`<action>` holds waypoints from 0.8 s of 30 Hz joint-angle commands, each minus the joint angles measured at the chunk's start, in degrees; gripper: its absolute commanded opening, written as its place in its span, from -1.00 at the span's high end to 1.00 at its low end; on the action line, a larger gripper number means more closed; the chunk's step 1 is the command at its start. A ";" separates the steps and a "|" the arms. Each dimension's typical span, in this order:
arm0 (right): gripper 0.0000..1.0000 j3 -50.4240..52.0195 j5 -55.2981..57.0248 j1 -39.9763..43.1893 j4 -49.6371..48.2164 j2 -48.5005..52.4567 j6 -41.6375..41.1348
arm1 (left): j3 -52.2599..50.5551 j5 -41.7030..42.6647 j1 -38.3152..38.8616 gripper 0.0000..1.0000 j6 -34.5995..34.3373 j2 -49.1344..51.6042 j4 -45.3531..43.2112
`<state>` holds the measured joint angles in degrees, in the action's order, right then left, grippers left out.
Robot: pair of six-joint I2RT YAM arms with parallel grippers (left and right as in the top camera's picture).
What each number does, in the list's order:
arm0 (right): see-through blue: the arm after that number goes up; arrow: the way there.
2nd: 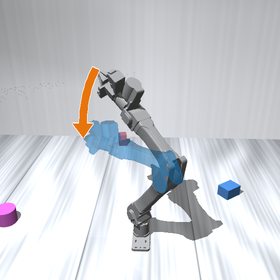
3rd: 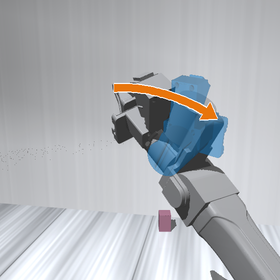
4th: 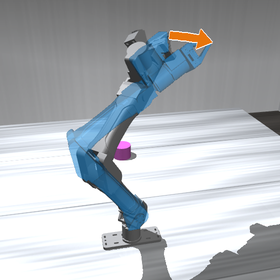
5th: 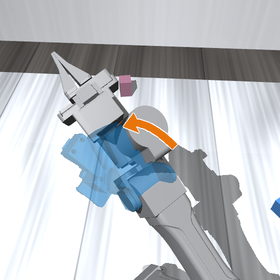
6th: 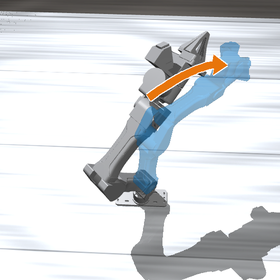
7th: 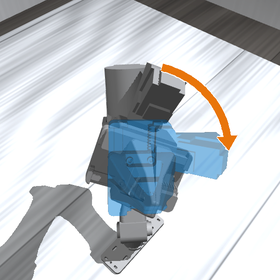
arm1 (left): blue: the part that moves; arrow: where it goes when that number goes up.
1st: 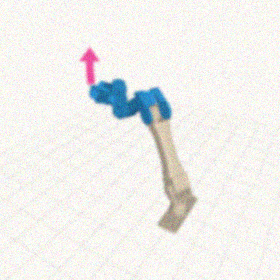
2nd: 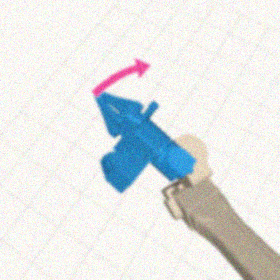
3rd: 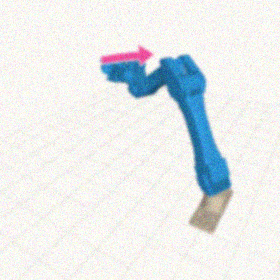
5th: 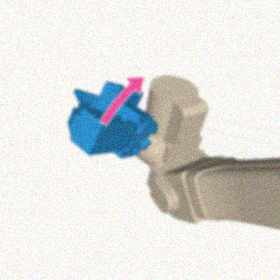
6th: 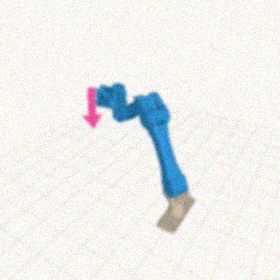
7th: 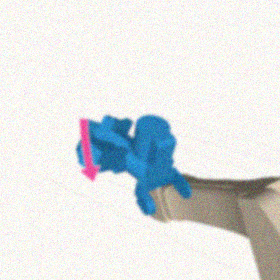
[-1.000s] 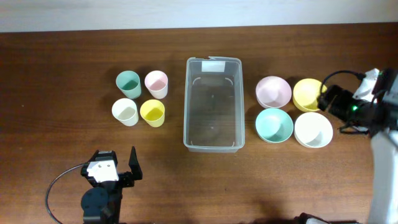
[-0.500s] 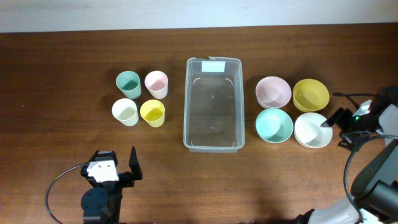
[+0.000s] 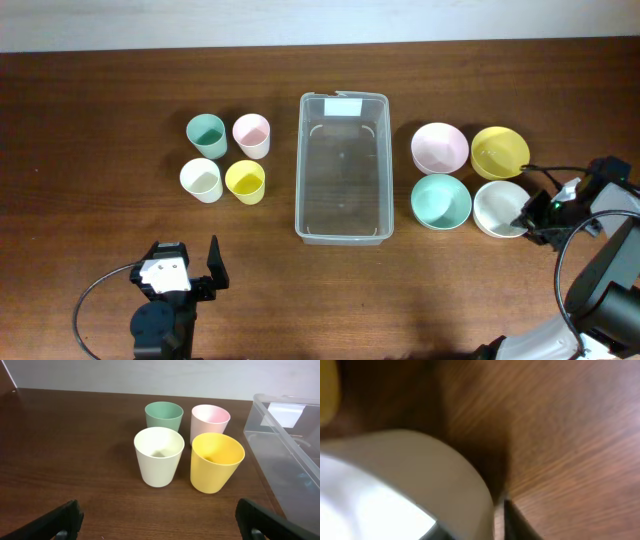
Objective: Pack container
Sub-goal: 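Move the right gripper to the white bowl and grasp its rim, then lift the white bowl and lower it into the clear container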
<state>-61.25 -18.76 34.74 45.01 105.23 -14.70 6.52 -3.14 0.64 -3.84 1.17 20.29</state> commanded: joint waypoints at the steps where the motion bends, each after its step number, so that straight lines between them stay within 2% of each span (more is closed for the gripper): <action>1: 0.92 0.96 -0.76 -0.11 -0.46 0.22 -0.83 | -0.33 0.81 0.22 -1.00 0.87 -0.50 -0.11; 6: 0.92 0.70 -1.20 -0.11 1.66 -4.28 -0.81 | -0.33 0.81 0.22 -0.99 0.87 -0.50 -0.09; 14: 0.92 -6.27 -9.33 -3.04 12.52 -22.32 0.90 | -0.33 0.81 0.22 -0.99 0.87 -0.50 -0.11; 16: 0.93 -9.16 -10.47 -6.12 14.69 -26.18 0.87 | -0.33 0.81 0.22 -1.00 0.87 -0.50 -0.11; 19: 0.92 -15.32 -10.67 -16.06 16.22 -30.10 0.48 | -0.33 0.81 0.22 -0.99 0.87 -0.50 -0.09; 24: 0.93 -21.90 -9.05 -34.36 11.30 -27.47 -4.13 | -0.33 0.81 0.22 -0.99 0.87 -0.50 -0.11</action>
<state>-80.23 -27.59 9.65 58.54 75.31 -15.77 6.52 -3.14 0.64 -3.84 1.17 20.29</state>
